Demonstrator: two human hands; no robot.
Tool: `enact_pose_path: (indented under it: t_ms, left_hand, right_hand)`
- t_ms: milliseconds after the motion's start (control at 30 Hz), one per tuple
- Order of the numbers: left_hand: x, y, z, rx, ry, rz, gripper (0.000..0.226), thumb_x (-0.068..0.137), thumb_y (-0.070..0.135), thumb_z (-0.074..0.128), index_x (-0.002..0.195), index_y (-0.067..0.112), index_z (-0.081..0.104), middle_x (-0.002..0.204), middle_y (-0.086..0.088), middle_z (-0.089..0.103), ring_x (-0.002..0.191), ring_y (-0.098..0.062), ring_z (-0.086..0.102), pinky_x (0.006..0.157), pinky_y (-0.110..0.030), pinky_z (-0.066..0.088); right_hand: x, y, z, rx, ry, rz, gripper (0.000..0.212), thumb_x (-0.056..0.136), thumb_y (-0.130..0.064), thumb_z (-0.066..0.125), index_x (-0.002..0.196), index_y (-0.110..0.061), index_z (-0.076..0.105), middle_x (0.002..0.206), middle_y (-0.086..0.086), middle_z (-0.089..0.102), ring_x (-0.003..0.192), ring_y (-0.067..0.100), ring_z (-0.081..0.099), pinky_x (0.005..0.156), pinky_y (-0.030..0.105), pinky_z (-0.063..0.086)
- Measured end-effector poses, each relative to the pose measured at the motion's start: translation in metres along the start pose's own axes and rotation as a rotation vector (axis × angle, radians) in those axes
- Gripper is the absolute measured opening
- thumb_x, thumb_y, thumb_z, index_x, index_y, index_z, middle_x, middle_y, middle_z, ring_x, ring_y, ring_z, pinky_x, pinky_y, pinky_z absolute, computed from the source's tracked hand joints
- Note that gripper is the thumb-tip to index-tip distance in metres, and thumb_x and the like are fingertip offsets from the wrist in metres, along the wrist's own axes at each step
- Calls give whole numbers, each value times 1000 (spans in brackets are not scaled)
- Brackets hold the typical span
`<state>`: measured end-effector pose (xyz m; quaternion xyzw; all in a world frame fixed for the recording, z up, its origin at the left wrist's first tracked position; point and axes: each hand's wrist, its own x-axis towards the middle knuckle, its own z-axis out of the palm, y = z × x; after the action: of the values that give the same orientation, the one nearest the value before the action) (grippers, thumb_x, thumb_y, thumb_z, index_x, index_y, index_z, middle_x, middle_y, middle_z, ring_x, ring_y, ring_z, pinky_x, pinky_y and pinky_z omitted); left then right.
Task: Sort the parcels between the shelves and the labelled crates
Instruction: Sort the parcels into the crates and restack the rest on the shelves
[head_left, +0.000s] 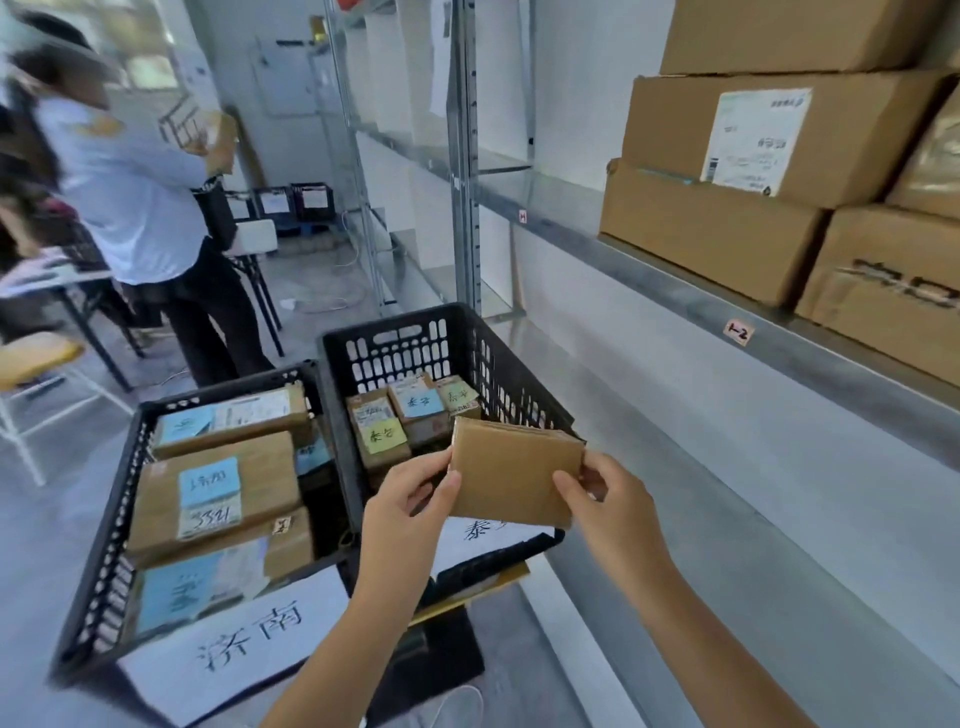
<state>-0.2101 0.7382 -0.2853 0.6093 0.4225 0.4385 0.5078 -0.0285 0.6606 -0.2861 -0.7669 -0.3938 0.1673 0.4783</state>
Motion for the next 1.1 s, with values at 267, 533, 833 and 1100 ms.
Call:
enact_pose_path:
  t_ms: [267,533,833,1100]
  left_hand:
    - [-7,-18,-10,100,-2,-91,19,94,13,65,99,30,73,94,14,75,93,-3,68,88,-29,54]
    - [1,-14,-5,-84,-4,-79,25,103,26,47,117,25,68,102,3,76,98,-13,72,85,-27,59]
    - [12,-23,9,-59,-15,-172,26,103,33,46,119,31,67,116,2,66,103,-4,66,77,-17,57]
    - [41,-30,-16,-74,57,-241,35,83,55,56,81,20,52,106,-7,61,104,-12,62,79,-35,61]
  right_hand:
    - [9,7,8,282,-20,86,35,100,-40,49,78,-14,45,77,6,57,83,32,64,81,48,57]
    - [27,3,3,123,38,-31,39,100,-49,43,75,-19,44,64,-6,49,57,-7,51,53,5,39]
    - [41,25,10,189,-149,-179,24,97,-33,60,121,-39,56,109,-12,58,97,-11,56,70,1,44]
    - [55,26,46,366,-347,-89,21,89,-56,54,101,-39,50,104,-15,65,102,12,64,81,31,58]
